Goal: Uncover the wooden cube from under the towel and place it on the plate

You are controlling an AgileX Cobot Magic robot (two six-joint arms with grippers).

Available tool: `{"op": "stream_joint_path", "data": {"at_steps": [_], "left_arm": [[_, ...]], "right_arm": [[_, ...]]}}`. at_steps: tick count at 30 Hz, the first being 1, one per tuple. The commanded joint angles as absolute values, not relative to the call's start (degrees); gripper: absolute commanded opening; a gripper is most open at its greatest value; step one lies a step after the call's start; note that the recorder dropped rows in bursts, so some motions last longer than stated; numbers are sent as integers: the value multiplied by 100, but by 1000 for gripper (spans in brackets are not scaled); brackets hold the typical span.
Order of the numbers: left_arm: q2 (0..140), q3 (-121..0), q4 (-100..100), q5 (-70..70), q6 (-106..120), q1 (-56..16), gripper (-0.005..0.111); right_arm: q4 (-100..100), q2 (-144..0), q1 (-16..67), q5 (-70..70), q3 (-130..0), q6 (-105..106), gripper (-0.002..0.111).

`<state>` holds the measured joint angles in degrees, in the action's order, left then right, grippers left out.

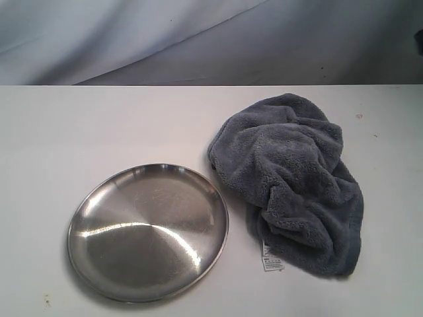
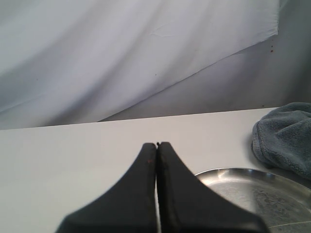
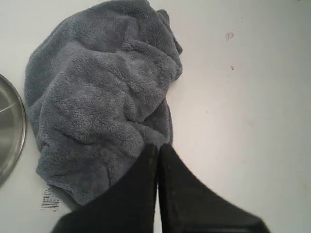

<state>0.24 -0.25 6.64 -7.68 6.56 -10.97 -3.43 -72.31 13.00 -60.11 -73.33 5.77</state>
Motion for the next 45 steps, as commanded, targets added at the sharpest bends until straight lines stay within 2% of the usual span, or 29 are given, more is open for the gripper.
{"op": "stream_joint_path", "data": {"at_steps": [1, 10, 14, 20, 24, 36, 40, 45], "left_arm": [[0, 0, 674, -774, 641, -1137, 0], [0, 0, 674, -774, 641, -1137, 0], [0, 0, 674, -774, 641, -1137, 0], [0, 0, 674, -774, 641, -1137, 0], [0, 0, 674, -774, 641, -1137, 0], [0, 0, 674, -774, 641, -1137, 0], [0, 0, 674, -774, 641, -1137, 0], [0, 0, 674, -774, 641, -1137, 0]], "right_arm": [[-663, -8176, 1282, -5732, -7609, 623, 0], [-654, -10130, 1818, -4604, -7609, 578, 0], [-654, -10503, 1830, -4434, -7693, 565, 0], [-801, -11419, 1830, -5397, -9677, 281, 0], [-810, -11887, 2143, -5627, -10437, 281, 0], [-668, -12274, 3416, -6316, -10981, 350, 0], [-668, -12274, 3543, -6950, -10981, 406, 0], [-691, -12274, 3551, -6996, -10981, 451, 0]]}}
